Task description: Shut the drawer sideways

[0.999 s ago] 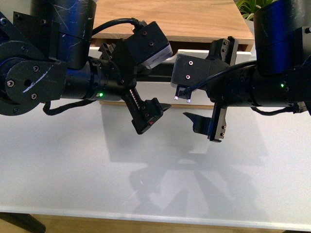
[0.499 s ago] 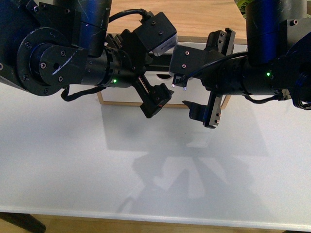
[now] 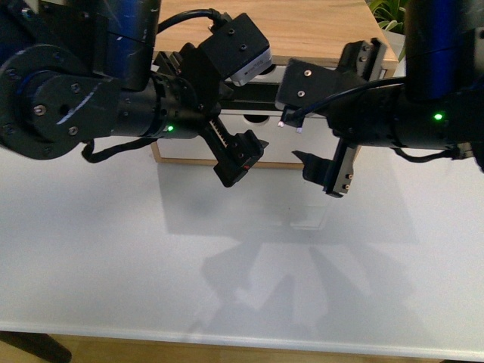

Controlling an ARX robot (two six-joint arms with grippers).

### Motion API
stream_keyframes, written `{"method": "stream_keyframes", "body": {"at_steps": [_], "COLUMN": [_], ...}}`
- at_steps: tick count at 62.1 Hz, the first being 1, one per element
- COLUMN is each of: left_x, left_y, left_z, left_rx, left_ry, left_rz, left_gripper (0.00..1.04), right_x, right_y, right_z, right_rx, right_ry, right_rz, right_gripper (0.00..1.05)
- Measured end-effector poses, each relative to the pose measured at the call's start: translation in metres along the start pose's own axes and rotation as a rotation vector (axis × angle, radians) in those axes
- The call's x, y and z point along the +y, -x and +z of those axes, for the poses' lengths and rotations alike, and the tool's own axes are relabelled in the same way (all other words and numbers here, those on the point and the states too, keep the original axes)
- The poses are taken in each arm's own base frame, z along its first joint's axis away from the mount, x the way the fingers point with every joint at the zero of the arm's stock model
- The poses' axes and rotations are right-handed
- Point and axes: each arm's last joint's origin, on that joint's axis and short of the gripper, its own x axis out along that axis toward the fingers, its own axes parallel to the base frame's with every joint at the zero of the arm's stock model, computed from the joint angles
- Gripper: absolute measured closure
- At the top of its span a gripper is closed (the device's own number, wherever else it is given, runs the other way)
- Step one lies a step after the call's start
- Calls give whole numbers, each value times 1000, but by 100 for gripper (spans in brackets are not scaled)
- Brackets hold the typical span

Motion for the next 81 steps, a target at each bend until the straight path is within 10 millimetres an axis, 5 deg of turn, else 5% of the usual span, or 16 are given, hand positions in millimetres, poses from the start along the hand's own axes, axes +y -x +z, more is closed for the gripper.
{"method": "stream_keyframes", "body": {"at_steps": [19, 39, 48, 55, 62, 67, 77, 81], "left_x": [-2, 18, 19, 10, -5, -17, -32, -38], "left_y": [68, 174, 206, 217, 230, 240, 261, 266], "left_z": [12, 23, 21, 16, 7, 3, -9, -12], "left_rx": [-95, -242, -268, -295, -282, -290, -287, -287], "left_ry": [108, 372, 448, 482, 507, 504, 509, 514], "left_rz": [122, 371, 468, 808, 878, 874, 876, 881], "left_gripper": [9, 9, 9, 29, 48, 64, 98, 103], "right_x": [-11, -2, -2, -1, -1, 5, 21, 26], "right_y": [64, 164, 173, 173, 173, 184, 212, 221], "right_z": [-12, -36, -33, -33, -34, -34, -35, -38], "right_rx": [-28, -22, -48, -53, -44, -114, -231, -221], "right_ry": [-146, -583, -645, -659, -697, -854, -1019, -1042], "right_rz": [-112, -400, -429, -423, -467, -691, -717, -732], "right_gripper": [9, 9, 9, 9, 11, 27, 60, 72]}}
